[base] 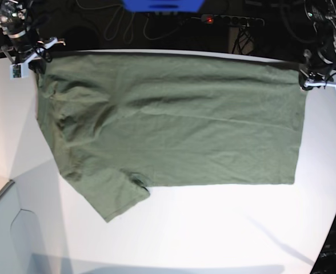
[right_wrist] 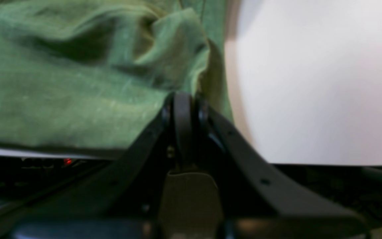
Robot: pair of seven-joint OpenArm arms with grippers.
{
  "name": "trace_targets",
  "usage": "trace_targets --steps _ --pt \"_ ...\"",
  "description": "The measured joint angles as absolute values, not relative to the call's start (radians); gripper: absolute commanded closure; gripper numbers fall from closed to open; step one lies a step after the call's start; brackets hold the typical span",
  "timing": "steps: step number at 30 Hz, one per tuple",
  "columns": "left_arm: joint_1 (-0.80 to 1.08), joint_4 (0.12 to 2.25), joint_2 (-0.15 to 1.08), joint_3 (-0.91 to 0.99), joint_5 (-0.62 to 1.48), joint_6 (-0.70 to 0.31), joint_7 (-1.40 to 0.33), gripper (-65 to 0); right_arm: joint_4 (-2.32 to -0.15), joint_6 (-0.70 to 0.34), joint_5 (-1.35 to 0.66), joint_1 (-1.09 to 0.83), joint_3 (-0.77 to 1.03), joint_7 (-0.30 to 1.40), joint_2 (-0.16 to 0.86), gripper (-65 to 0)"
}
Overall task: Layout the t-shirt on the table in an organized manner, then fold the t-shirt properly
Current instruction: 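Lift and pull the folded edge back with both grippers to smooth it, then release and move both grippers to the shirt's opposite edge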
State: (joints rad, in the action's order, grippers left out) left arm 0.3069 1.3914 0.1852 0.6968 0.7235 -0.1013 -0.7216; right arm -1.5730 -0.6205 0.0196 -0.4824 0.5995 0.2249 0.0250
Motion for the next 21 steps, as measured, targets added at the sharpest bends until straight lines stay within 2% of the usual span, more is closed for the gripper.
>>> trace_targets --steps 3,5,10,13,16,21 --pt "0.304 1.391 0.185 0.697 0.723 -0.101 -0.722 -1.0 -1.573 -0.620 0.020 -0.483 0.599 0.228 0.027 -1.0" --pt "0.304 1.391 0.185 0.697 0.723 -0.101 -0.722 -2.6 -1.573 -0.620 0.019 -0.485 0.599 0.228 0.037 -6.4" --pt "0.306 1.391 0.185 0.697 0.723 -0.101 -0.722 -18.9 -1.577 -0.620 0.020 -0.488 0.599 0.232 0.041 -26.0" --pt "0.306 1.391 0.185 0.697 0.723 -0.101 -0.722 -27.8 -1.579 -0.620 0.020 -0.479 0.643 0.232 0.035 -34.0" --pt "0.307 1.404 0.182 0.712 0.723 -0.101 -0.728 -32.1 -1.593 -0.620 0.020 -0.447 0.703 0.233 0.029 -36.3" --pt "0.304 1.482 0.158 0.803 0.723 -0.100 -0.719 -32.3 -1.597 -0.620 0.020 -0.376 0.728 0.228 0.017 -36.5"
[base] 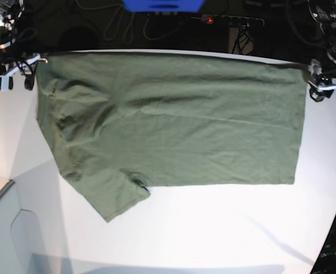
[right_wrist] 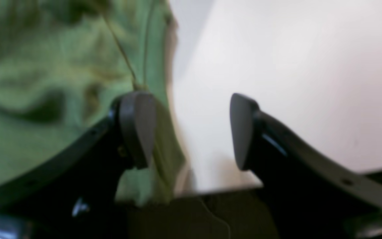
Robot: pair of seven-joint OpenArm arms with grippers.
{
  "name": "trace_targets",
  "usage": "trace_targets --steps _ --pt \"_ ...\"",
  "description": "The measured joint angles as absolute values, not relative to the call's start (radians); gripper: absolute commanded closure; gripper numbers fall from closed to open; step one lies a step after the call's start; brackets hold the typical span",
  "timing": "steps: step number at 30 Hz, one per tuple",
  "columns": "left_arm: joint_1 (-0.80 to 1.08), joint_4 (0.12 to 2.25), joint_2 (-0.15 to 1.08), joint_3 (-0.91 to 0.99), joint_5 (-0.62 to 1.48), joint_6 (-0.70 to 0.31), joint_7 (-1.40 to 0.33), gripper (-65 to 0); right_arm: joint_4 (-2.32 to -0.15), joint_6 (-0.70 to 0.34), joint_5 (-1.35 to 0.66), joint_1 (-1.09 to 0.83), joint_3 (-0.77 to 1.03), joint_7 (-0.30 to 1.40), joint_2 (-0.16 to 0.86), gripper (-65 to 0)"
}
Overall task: Layout the t-shirt on the table in an organized manner, then fold the t-shirt properly
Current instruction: 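Release and move both grippers to the shirt's opposite edge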
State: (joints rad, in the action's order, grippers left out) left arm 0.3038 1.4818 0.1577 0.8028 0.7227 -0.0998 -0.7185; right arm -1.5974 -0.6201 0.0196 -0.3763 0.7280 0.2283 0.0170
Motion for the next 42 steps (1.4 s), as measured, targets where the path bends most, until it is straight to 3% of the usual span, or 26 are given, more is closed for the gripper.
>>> trace_targets --steps 6,12,20,22,25,30,34,37,42 --pt "0.225 1.507 0.158 0.818 0.708 -0.094 -0.726 -32.4 -1.585 -0.615 0.022 -0.245 0.706 0.244 0.020 -36.6" --pt "0.051 1.502 0.174 0.810 0.649 -0.098 -0.725 -32.4 -1.514 -0.620 0.018 -0.063 0.563 0.424 0.086 -36.6" --pt "-0.237 1.273 0.179 0.720 0.342 -0.110 -0.718 -32.5 -1.088 -0.616 0.019 0.316 0.479 0.521 0.196 -36.5" --pt "-0.281 1.204 0.179 0.720 0.287 -0.109 -0.714 -34.2 -0.968 -0.613 0.016 0.371 0.480 0.493 0.223 -36.5" --pt "-0.334 1.100 0.186 0.729 0.212 -0.102 -0.697 -41.8 -0.809 -0.612 0.020 0.431 0.467 0.426 0.263 -36.5" --pt "-0.421 0.907 0.181 0.724 0.105 -0.103 -0.557 -51.7 -0.659 -0.612 0.019 0.456 0.400 0.291 0.276 -36.5" --pt "-0.456 0.747 0.189 0.725 0.039 -0.099 -0.458 -51.9 -0.577 -0.590 0.022 0.450 0.376 0.221 0.283 -36.5" --pt "-0.491 0.612 0.210 0.725 0.006 -0.101 -0.392 -51.9 -0.543 -0.485 0.020 0.448 0.376 0.165 0.284 -36.5" --pt "-0.522 0.487 0.227 0.679 -0.028 -0.102 -0.298 -51.9 -0.479 -0.482 0.014 0.456 0.299 0.075 0.293 -36.5"
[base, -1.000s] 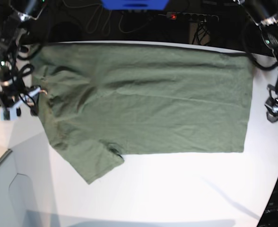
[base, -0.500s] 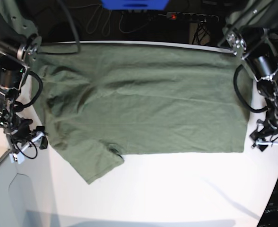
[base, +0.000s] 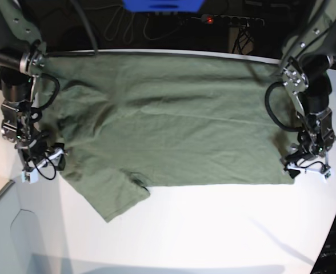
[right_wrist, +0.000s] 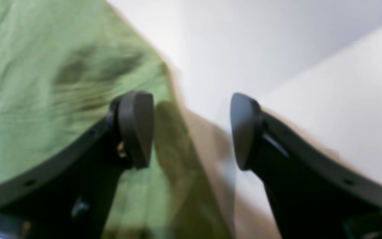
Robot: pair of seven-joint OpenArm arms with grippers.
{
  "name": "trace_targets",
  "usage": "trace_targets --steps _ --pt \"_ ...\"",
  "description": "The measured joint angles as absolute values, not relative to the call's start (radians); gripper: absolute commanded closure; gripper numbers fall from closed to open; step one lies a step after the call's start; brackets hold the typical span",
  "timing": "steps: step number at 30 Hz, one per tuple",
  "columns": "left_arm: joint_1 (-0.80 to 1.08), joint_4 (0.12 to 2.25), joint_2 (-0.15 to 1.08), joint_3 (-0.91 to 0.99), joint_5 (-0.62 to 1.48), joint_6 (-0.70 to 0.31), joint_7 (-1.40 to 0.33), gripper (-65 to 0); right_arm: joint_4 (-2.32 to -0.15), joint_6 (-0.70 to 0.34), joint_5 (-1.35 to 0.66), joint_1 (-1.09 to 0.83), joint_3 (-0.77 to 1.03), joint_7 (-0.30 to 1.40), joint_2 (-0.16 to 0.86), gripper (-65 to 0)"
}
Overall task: Layout the t-shirt on the table in an organized manner, then fold the t-shirt properly
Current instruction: 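Release and move both grippers to the shirt's opposite edge, then grasp the edge and fold it over toward the other half with both grippers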
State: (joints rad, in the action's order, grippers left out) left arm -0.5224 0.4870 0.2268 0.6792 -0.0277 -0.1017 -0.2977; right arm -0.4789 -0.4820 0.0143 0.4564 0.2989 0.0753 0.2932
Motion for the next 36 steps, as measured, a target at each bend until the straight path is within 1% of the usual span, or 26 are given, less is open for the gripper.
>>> trace_targets --steps 5,8,9,11,14,16,20,21,23,25,26,28,32,35,36 --pt "-0.522 0.465 0.232 0.514 -0.026 -0.101 -0.278 -51.8 -0.469 -0.482 0.011 0.459 0.251 0.058 0.290 -36.3" --pt "-0.524 0.465 0.230 0.507 -0.025 -0.102 -0.279 -51.6 -0.469 -0.482 0.010 0.459 0.249 0.055 0.288 -35.8" --pt "-0.523 0.464 0.230 0.506 -0.026 -0.102 -0.279 -51.2 -0.469 -0.482 0.005 0.459 0.248 0.056 0.288 -34.6" --pt "-0.523 0.464 0.232 0.503 -0.025 -0.102 -0.280 -46.3 -0.468 -0.481 0.004 0.459 0.226 0.053 0.289 -30.0" --pt "-0.523 0.464 0.233 0.503 -0.025 -0.102 -0.279 -34.2 -0.468 -0.481 0.003 0.459 0.189 0.051 0.290 -21.1" --pt "-0.521 0.464 0.232 0.503 -0.026 -0.102 -0.278 -30.0 -0.468 -0.481 -0.001 0.459 0.176 0.051 0.289 -15.0" --pt "-0.521 0.464 0.230 0.503 -0.025 -0.102 -0.279 -23.4 -0.468 -0.481 -0.006 0.460 0.136 0.047 0.290 -0.3" --pt "-0.521 0.464 0.229 0.502 -0.025 -0.102 -0.279 -21.2 -0.468 -0.481 -0.006 0.462 0.133 0.047 0.290 0.0" --pt "-0.521 0.464 0.229 0.502 -0.025 -0.102 -0.279 -14.4 -0.468 -0.481 -0.006 0.462 0.132 0.048 0.290 0.0" --pt "-0.521 0.464 0.229 0.502 -0.023 -0.102 -0.279 -3.3 -0.468 -0.481 -0.006 0.462 0.132 0.049 0.290 0.0" --pt "-0.521 0.464 0.229 0.502 -0.021 -0.103 -0.279 0.0 -0.468 -0.481 -0.006 0.462 0.132 0.048 0.290 0.0" --pt "-0.521 0.464 0.227 0.502 -0.022 -0.105 -0.279 -0.8 -0.468 -0.481 -0.007 0.462 0.132 0.048 0.290 0.0" --pt "-0.520 0.466 0.226 0.507 -0.022 -0.105 -0.280 0.0 -0.484 -0.481 -0.004 0.459 0.135 0.059 0.288 0.0" --pt "-0.513 0.485 0.223 0.507 -0.022 -0.105 -0.295 0.0 -0.550 -0.481 0.013 0.429 0.135 0.061 0.285 0.0" --pt "-0.508 0.513 0.220 0.508 -0.022 -0.105 -0.331 0.0 -0.589 -0.481 0.013 0.405 0.143 0.062 0.282 0.0"
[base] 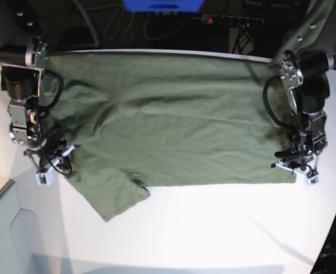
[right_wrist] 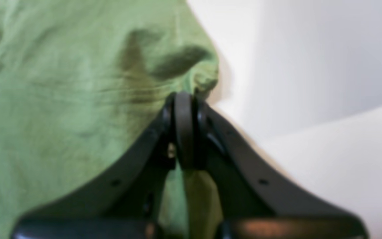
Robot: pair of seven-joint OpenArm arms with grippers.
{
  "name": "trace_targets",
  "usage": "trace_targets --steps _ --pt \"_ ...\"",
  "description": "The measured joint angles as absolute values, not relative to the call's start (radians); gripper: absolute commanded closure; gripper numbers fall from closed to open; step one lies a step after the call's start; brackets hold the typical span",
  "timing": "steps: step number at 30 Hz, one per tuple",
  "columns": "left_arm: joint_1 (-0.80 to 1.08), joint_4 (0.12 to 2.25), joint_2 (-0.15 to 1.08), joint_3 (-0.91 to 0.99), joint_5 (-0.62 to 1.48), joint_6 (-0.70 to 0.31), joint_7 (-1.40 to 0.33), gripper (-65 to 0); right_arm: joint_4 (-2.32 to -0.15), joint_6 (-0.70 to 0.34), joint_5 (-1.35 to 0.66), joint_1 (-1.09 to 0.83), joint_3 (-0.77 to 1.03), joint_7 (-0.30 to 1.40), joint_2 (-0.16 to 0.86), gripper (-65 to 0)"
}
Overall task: Layout the t-shirt on the table in an organized manner, then fold the t-shirt properly
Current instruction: 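Grasp the edge and fold it over toward the other half with both grippers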
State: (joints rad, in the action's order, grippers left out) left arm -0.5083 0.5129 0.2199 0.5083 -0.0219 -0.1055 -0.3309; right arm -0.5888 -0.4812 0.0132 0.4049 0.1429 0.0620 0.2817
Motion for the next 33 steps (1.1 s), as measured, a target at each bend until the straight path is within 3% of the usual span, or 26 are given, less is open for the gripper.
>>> trace_targets --steps 10,16,17,18,23,33 --pt "-0.313 1.009 0.202 0.505 0.204 -0.099 -0.580 0.0 -0.979 -0.485 0.014 0.202 0.283 0.062 0.246 0.0" --pt "-0.168 1.193 0.202 0.507 0.334 -0.099 -0.606 0.0 -1.166 -0.492 0.020 0.053 0.359 0.070 0.212 0.0" --pt "-0.132 1.220 0.202 0.507 0.351 -0.104 -0.608 0.0 -1.205 0.000 0.000 0.030 0.363 0.000 0.207 0.0" --pt "-0.121 1.239 0.202 0.507 0.365 -0.100 -0.610 0.0 -1.232 -0.492 0.019 0.011 0.366 0.063 0.202 0.0" --pt "-0.027 1.311 0.205 0.508 0.438 -0.101 -0.603 0.0 -1.342 -0.493 0.014 -0.109 0.416 0.060 0.168 0.0" --pt "0.068 1.317 0.202 0.508 0.443 -0.102 -0.600 -0.2 -1.312 -0.493 0.020 -0.196 0.428 0.070 0.152 0.0"
